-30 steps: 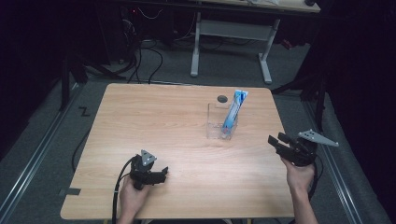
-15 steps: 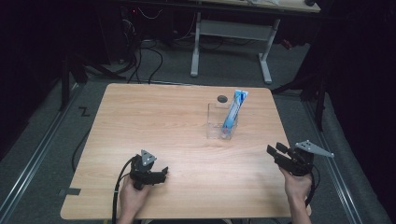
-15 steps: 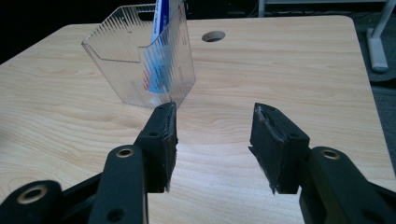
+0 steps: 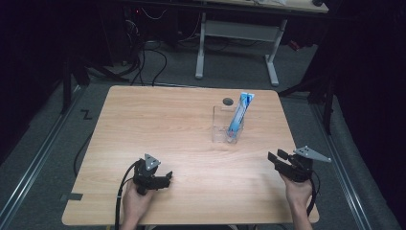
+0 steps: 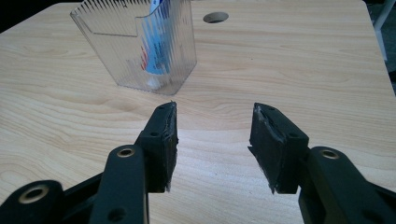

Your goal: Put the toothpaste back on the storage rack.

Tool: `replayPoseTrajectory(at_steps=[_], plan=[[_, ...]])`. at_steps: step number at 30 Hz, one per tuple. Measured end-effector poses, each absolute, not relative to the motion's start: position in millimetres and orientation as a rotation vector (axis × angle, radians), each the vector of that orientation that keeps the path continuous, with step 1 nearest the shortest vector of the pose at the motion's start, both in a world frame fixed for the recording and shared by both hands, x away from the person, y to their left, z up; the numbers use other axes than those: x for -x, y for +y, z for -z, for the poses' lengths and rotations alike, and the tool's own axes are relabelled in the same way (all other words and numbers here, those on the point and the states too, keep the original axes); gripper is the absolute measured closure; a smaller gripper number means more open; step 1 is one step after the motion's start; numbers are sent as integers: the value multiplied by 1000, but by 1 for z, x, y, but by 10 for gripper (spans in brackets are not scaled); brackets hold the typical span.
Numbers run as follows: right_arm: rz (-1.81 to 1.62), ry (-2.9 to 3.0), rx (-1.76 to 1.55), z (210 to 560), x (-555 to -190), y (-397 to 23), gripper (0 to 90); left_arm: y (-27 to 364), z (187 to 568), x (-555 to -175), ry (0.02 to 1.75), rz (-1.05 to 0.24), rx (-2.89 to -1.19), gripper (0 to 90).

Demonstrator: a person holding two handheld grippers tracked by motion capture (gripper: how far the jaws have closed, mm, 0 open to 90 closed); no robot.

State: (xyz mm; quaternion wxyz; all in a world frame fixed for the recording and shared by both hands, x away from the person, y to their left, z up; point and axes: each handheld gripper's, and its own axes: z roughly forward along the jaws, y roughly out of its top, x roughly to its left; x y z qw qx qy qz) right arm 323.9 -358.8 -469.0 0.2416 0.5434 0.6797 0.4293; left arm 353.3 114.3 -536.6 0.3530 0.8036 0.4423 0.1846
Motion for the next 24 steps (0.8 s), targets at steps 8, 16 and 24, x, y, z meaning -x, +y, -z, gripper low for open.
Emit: replayPoseTrajectory(at_steps=[8, 16, 24], plan=[[-1124, 1894, -1495, 479, -327, -356, 516, 114, 537, -353, 1144, -478, -2078, 156], [-1069, 1913, -1522, 491, -326, -359, 514, 114, 537, -353, 1143, -478, -2079, 156], [-1016, 1941, -1553, 503, -332, -355, 510, 114, 537, -353, 1145, -476, -2078, 156]])
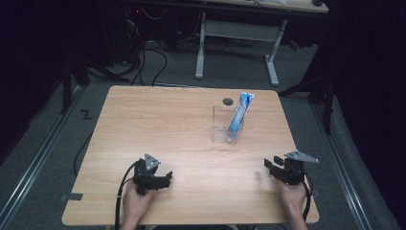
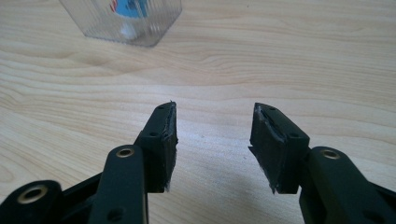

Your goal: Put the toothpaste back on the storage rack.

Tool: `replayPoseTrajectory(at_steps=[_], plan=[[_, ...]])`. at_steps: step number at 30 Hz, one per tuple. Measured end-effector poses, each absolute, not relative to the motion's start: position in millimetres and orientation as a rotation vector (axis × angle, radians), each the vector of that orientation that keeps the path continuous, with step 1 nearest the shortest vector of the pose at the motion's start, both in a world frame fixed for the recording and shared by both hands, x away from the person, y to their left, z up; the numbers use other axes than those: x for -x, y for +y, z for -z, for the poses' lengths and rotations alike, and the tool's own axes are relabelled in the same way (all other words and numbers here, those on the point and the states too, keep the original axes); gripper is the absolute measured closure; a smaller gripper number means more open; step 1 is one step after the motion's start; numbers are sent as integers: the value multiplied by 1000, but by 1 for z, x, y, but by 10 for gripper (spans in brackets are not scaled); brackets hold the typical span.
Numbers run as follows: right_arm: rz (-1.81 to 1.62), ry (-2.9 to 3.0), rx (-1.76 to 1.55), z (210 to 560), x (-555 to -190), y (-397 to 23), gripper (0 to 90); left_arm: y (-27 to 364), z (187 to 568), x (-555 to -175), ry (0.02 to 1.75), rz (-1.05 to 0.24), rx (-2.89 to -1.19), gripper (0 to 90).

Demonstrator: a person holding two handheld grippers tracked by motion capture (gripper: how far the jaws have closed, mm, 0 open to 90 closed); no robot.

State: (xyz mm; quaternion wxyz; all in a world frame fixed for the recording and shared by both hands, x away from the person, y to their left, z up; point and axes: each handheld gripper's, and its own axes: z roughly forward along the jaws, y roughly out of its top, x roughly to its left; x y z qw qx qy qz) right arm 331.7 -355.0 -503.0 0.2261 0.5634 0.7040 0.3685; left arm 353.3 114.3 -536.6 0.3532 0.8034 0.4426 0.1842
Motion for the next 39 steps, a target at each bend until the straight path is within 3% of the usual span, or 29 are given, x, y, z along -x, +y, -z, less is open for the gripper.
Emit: replayPoseTrajectory(at_steps=[39], plan=[[-858, 2023, -1545, 526, -349, -337, 461, 114, 537, -353, 1145, -476, -2078, 156]])
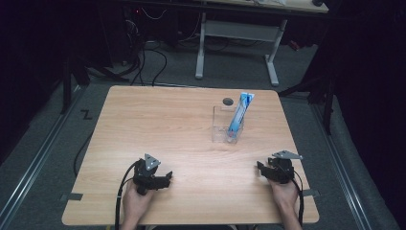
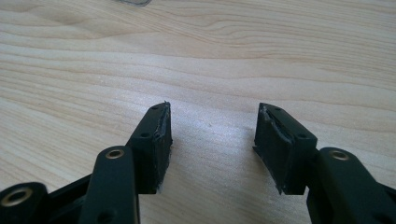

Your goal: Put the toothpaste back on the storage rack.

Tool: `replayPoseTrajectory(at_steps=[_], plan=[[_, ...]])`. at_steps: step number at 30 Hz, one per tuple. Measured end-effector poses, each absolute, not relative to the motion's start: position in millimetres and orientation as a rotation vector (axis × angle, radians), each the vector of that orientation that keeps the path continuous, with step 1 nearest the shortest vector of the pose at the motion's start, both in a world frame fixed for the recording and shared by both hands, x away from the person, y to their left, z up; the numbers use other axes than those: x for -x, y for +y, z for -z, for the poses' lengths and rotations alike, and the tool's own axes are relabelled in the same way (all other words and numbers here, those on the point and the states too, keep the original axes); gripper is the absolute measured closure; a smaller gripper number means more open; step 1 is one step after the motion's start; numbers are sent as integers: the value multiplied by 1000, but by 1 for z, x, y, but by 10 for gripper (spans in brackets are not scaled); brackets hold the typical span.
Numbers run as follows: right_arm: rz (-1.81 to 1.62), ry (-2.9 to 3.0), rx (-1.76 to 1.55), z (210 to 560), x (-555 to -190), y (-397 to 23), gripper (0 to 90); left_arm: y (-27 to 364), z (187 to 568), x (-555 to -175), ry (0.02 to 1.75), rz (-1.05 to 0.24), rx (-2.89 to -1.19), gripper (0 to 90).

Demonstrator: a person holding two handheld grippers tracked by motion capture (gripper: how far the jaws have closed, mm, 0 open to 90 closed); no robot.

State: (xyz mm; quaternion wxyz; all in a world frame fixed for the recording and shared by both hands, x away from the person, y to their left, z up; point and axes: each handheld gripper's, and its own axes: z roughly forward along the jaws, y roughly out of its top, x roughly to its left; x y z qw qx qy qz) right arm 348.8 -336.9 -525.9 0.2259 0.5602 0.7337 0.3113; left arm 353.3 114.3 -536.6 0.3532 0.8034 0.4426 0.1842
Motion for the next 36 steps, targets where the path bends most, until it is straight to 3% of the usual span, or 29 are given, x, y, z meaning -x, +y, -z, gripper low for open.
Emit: replayPoseTrajectory(at_steps=[36], plan=[[-849, 1993, -1511, 530, -347, -334, 389, 114, 537, -353, 1147, -479, -2077, 156]])
